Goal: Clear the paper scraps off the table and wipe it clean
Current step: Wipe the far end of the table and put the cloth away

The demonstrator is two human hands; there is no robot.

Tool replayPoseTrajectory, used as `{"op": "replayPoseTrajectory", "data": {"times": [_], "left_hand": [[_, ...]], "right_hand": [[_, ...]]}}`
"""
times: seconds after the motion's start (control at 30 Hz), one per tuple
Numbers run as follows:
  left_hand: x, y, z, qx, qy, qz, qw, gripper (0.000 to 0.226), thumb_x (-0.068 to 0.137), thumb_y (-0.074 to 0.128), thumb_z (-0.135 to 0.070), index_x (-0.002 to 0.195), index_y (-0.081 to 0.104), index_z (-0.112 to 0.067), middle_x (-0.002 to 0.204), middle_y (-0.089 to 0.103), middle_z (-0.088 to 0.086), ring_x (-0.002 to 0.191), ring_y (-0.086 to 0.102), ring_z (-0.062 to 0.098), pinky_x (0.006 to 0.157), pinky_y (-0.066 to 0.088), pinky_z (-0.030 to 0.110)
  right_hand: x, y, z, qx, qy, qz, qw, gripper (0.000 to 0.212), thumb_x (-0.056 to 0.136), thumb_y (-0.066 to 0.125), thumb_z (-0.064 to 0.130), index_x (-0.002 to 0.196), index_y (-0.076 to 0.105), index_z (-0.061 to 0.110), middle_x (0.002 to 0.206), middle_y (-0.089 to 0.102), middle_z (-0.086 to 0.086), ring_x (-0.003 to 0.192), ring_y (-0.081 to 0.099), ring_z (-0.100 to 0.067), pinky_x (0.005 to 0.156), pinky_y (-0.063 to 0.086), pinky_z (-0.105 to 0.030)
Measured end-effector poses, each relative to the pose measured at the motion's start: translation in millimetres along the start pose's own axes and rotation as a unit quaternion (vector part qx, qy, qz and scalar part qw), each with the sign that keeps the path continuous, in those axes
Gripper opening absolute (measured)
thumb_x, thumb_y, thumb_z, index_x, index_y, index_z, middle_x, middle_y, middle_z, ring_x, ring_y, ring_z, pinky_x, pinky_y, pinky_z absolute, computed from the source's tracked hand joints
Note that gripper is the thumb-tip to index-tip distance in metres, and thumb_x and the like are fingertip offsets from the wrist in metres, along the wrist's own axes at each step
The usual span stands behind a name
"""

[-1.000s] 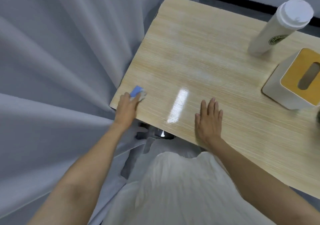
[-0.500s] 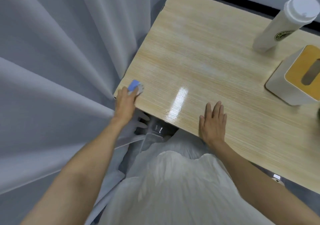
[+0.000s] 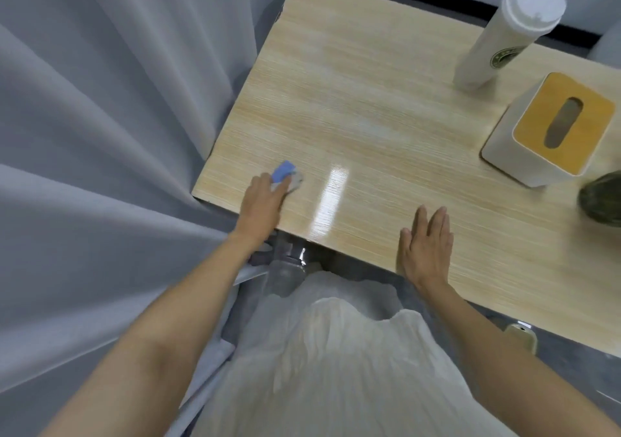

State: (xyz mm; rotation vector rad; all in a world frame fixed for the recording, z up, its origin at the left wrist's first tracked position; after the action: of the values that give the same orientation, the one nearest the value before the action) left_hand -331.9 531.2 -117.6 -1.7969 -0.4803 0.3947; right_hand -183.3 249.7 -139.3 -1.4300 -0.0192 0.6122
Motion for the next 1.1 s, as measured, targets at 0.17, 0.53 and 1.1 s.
{"op": "replayPoseTrajectory", "data": {"times": [0.17,0.53,1.1], "left_hand": [[17,-7,5,-0.036,-0.280,-0.038,0.958,0.062,0.089,0.044,0.001,0.146,0.030,-0.015,0.135,0.036,0.019,0.114,0.039,0.035,0.076,0.039,0.038],[-45,87,-295,-0.037,0.048,0.116,0.991,0.080,0.058,0.078,-0.010,0.133,0.054,-0.025,0.096,0.058,0.009,0.079,0.056,0.022,0.045,0.033,0.025],[-35,24,-145,-0.130,-0.278,-0.083,0.948,0.046,0.098,0.027,-0.051,0.113,0.052,-0.016,0.112,0.056,0.004,0.099,0.053,0.026,0.082,0.035,0.033]], "right_hand": [[-16,11,-20,-0.004,-0.006,0.002,1.000,0.056,0.103,0.023,0.033,0.152,0.010,0.010,0.157,-0.003,-0.021,0.146,-0.002,-0.031,0.119,0.003,-0.044],[-50,-5,-142,-0.033,-0.001,-0.003,0.999,0.056,0.102,0.028,0.030,0.152,0.011,0.011,0.157,-0.002,-0.022,0.146,-0.001,-0.033,0.117,0.002,-0.045],[-59,-5,-159,0.070,0.007,0.008,0.997,0.052,0.104,0.020,0.020,0.152,0.000,0.013,0.156,-0.016,-0.018,0.146,-0.012,-0.027,0.119,-0.003,-0.041]]}}
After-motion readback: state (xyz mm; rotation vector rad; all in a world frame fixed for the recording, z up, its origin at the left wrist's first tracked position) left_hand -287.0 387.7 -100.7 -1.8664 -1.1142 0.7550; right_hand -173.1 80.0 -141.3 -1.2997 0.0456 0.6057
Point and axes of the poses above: each hand's wrist, its own x-axis towards the middle knuckle, its own y-axis out of the palm, z = x × y, the point moved 8 cm from there along x, towards the middle knuckle
